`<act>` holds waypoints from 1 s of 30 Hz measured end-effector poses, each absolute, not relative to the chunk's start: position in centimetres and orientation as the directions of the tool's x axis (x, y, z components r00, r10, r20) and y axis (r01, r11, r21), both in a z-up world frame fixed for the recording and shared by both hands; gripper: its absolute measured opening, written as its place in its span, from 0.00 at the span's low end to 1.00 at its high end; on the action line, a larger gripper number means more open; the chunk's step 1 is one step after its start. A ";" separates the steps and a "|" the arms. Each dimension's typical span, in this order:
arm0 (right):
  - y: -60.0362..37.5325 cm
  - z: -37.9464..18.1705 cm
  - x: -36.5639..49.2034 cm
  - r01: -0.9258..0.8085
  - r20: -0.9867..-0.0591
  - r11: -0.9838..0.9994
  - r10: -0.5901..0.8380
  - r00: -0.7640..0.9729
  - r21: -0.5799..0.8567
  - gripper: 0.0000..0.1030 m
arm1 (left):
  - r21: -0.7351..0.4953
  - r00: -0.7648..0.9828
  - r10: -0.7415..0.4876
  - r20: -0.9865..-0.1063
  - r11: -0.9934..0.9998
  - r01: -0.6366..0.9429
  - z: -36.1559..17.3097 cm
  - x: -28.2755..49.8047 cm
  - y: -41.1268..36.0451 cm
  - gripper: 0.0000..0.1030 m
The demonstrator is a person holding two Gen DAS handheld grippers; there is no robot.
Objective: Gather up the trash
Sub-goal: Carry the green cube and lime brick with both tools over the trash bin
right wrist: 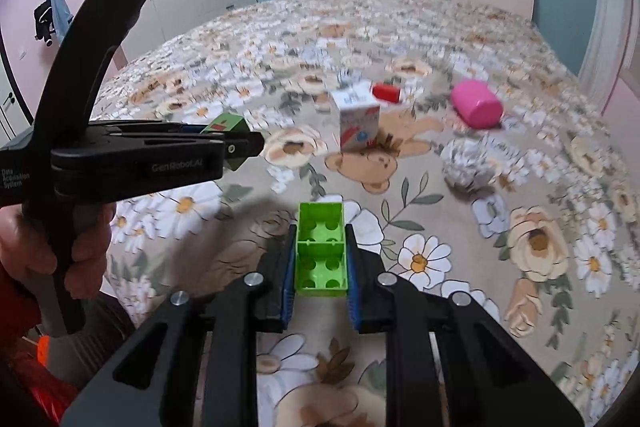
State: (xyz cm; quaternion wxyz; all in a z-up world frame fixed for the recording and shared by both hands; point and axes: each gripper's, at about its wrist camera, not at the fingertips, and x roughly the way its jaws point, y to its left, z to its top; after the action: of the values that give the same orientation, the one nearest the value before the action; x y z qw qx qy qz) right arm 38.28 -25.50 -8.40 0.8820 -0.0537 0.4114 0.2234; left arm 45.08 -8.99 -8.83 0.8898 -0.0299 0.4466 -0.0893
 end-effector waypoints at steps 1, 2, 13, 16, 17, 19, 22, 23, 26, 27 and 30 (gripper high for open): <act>-25.3 -7.8 37.8 -0.435 -0.745 0.896 0.348 0.569 0.086 0.23 | -0.129 0.593 -0.184 -0.784 0.982 0.134 -8.1 44.5 -8.8 0.30; -25.3 -7.4 37.5 -0.434 -0.743 0.897 0.347 0.573 0.084 0.23 | -0.126 0.599 -0.184 -0.779 0.982 0.138 -7.4 43.9 -8.7 0.30; -24.5 -1.4 32.0 -0.384 -0.707 0.921 0.313 0.634 0.064 0.23 | -0.069 0.655 -0.175 -0.735 0.980 0.184 -1.1 36.6 -7.4 0.30; -24.3 -0.1 30.2 -0.380 -0.693 0.922 0.320 0.646 0.072 0.23 | -0.044 0.671 -0.166 -0.723 0.980 0.195 0.2 33.7 -6.7 0.30; -24.2 0.0 29.8 -0.379 -0.690 0.922 0.322 0.648 0.074 0.23 | -0.040 0.673 -0.166 -0.720 0.979 0.198 0.5 32.9 -6.4 0.30; -23.8 0.9 28.2 -0.379 -0.679 0.922 0.325 0.658 0.075 0.23 | -0.040 0.674 -0.170 -0.719 0.978 0.205 0.9 31.3 -5.7 0.30; -23.1 1.8 26.2 -0.385 -0.667 0.920 0.332 0.668 0.072 0.23 | -0.031 0.679 -0.167 -0.715 0.978 0.208 1.4 29.0 -4.7 0.30; -22.9 2.0 25.6 -0.388 -0.664 0.919 0.336 0.668 0.075 0.23 | -0.029 0.679 -0.169 -0.714 0.977 0.212 1.4 28.2 -4.3 0.30; -22.1 2.6 23.7 -0.399 -0.655 0.914 0.349 0.670 0.079 0.23 | -0.023 0.682 -0.164 -0.713 0.977 0.212 1.4 26.2 -3.3 0.30; -21.9 2.6 23.3 -0.403 -0.655 0.912 0.353 0.669 0.080 0.23 | -0.020 0.682 -0.162 -0.714 0.977 0.211 1.4 25.5 -3.0 0.30; -21.1 2.7 21.7 -0.419 -0.655 0.905 0.365 0.662 0.081 0.23 | -0.012 0.677 -0.155 -0.719 0.977 0.212 1.0 23.5 -1.9 0.30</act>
State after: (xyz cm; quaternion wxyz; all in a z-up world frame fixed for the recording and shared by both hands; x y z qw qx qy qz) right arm 21.71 -21.08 2.70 0.9107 -0.0385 0.3504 0.2151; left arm 23.52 -1.90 0.95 0.9150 0.0361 0.3890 -0.1002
